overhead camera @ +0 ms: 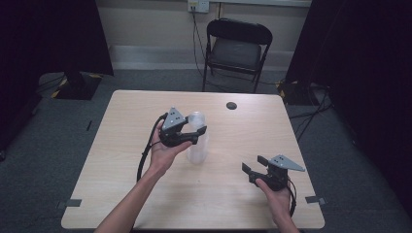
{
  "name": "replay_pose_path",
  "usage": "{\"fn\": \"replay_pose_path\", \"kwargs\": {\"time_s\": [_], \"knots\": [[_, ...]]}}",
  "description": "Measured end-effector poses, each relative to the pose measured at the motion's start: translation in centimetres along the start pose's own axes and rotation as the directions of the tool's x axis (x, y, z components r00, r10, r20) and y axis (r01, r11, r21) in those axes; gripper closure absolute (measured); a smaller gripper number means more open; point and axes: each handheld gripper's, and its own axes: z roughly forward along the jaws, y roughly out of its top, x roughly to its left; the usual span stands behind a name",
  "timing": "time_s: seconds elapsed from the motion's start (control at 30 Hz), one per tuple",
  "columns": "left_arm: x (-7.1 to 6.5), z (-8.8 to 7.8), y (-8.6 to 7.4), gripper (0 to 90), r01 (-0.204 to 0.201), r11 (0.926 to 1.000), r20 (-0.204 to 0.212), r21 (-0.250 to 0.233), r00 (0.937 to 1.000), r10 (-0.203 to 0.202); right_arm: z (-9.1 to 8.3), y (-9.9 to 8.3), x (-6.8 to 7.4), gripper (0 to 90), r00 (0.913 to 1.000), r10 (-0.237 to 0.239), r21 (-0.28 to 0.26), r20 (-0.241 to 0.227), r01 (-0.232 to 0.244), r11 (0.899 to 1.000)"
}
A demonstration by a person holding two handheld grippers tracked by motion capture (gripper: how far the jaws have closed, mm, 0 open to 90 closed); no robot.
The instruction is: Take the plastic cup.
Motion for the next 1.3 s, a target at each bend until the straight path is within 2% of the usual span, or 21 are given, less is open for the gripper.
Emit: {"fn": "replay_pose_path", "kwargs": {"time_s": [0.1,0.27,0.7,0.9,0.93,1.07,1.3], "knots": [[-0.2,0.2,0.3,37.7,-0.009,1.0000,-0.002,0.001,1.0000,0.009,-0.1,0.0,-0.2,26.5,1.0000,-0.001,-0.005,0.001,0.001,1.000],[-0.2,0.5,0.3,36.8,0.002,0.9997,-0.004,0.023,1.0000,-0.002,-0.4,0.1,-0.4,26.5,1.0000,0.000,-0.012,0.005,0.000,1.000],[-0.2,0.4,0.7,35.8,0.011,0.9999,-0.004,0.001,0.9999,-0.011,-0.5,0.1,-0.5,26.5,0.9999,0.007,-0.012,0.010,-0.007,1.000],[-0.5,0.4,0.9,36.8,0.006,1.0000,-0.015,0.005,0.9999,-0.006,-0.7,0.1,-0.3,26.5,1.0000,0.002,-0.012,0.009,-0.002,1.000],[-0.6,0.3,1.1,36.9,0.001,1.0000,-0.023,-0.009,0.9997,-0.002,-0.8,0.1,-0.2,26.5,1.0000,-0.001,-0.014,0.008,0.001,1.000],[-0.5,0.2,1.5,37.0,-0.001,0.9999,-0.023,-0.014,0.9997,0.001,-0.9,0.2,0.1,26.5,0.9999,-0.005,-0.019,0.009,0.005,1.000],[-0.3,0.1,2.1,38.4,0.005,0.9999,-0.001,-0.014,1.0000,-0.005,-0.7,0.2,0.0,26.6,0.9999,0.000,-0.014,0.011,0.000,1.000]]}}
